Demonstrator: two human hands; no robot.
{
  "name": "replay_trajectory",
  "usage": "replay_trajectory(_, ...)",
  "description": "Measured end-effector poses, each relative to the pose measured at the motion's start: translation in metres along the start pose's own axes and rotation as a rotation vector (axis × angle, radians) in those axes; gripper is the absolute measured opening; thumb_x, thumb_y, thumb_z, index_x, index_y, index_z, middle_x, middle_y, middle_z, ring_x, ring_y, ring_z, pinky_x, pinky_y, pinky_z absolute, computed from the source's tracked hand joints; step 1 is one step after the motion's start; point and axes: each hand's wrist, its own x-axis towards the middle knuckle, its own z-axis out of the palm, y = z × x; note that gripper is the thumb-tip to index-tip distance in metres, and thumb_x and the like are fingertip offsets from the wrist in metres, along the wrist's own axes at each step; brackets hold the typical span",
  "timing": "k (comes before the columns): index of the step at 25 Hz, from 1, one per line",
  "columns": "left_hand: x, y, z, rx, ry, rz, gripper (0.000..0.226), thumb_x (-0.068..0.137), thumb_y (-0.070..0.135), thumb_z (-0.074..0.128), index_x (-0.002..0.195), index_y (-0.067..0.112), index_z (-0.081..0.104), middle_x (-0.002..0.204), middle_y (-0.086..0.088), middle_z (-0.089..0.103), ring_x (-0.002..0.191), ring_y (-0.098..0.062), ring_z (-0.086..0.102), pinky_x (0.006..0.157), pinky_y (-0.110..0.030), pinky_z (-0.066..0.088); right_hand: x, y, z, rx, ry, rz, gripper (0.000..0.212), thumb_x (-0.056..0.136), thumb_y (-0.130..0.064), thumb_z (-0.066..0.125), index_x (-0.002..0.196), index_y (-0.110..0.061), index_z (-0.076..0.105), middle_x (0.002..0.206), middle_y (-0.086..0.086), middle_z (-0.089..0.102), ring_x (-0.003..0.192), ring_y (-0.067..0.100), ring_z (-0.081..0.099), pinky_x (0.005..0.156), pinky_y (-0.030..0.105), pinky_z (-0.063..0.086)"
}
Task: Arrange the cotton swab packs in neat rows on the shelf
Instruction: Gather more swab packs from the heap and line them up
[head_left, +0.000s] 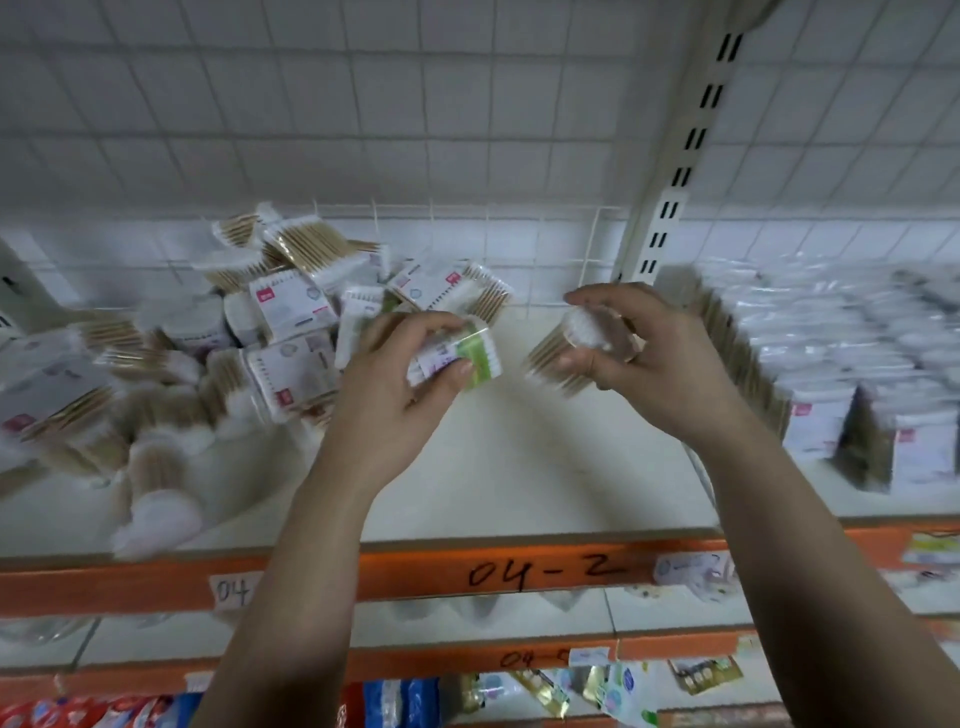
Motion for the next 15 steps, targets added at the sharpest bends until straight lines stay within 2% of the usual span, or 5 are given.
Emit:
replay_trajectory(2,0.007,0.02,0.023,-0.034,0.003,0.043,0.026,0.092,0.026,0.059,0.118,0.028,0.058,0.114,0.013,0.054,0.099,0.015,0.046,0.078,-0.001,0.032,-0.008,0.009,-0.028,-0.024,0.047,0.014,0.048,0.073,-0.034,0.079,0.118,-0.032,0.061,0.113,-0.011,0.058,0.082,-0.002,0.058,0.078,0.032,0.054)
replay_trajectory(5,0.015,0.057,0.054,-0.102,0.061,0.11,0.022,0.092,0.029,0.06,0.114,0.032,0.063,0.111,0.018,0.056,0.086,0.01,0.052,0.069,-0.006,0.037,-0.024,0.025,-0.074,-0.044,0.105,0.01,0.051,0.078,-0.027,0.076,0.125,-0.028,0.058,0.111,-0.01,0.055,0.093,-0.004,0.054,0.08,0.029,0.053)
replay_trajectory(8,0.022,0.095,0.085,-0.156,0.112,0.152,0.027,0.081,0.035,0.069,0.108,0.035,0.066,0.113,0.015,0.053,0.093,0.006,0.054,0.078,-0.019,0.05,-0.041,0.041,-0.123,-0.084,0.148,0.015,0.051,0.081,-0.015,0.072,0.128,-0.026,0.056,0.104,-0.019,0.05,0.09,-0.004,0.05,0.079,0.018,0.045)
replay_trajectory(11,0.026,0.139,0.125,-0.268,0.084,0.102,0.037,0.071,0.04,0.078,0.106,0.036,0.066,0.109,0.01,0.06,0.095,-0.008,0.063,0.081,-0.037,0.056,-0.06,0.061,-0.182,-0.102,0.17,0.038,0.045,0.079,-0.009,0.067,0.121,-0.022,0.059,0.109,-0.016,0.053,0.096,0.003,0.053,0.079,0.026,0.048)
replay_trajectory(15,0.03,0.196,0.176,-0.349,0.005,0.115,0.045,0.067,0.036,0.084,0.108,0.036,0.065,0.11,0.006,0.066,0.098,-0.016,0.066,0.081,-0.044,0.057,-0.083,0.085,-0.259,-0.153,0.249,0.111,0.03,0.076,-0.022,0.071,0.104,-0.024,0.059,0.098,-0.009,0.061,0.091,0.008,0.055,0.074,0.024,0.045)
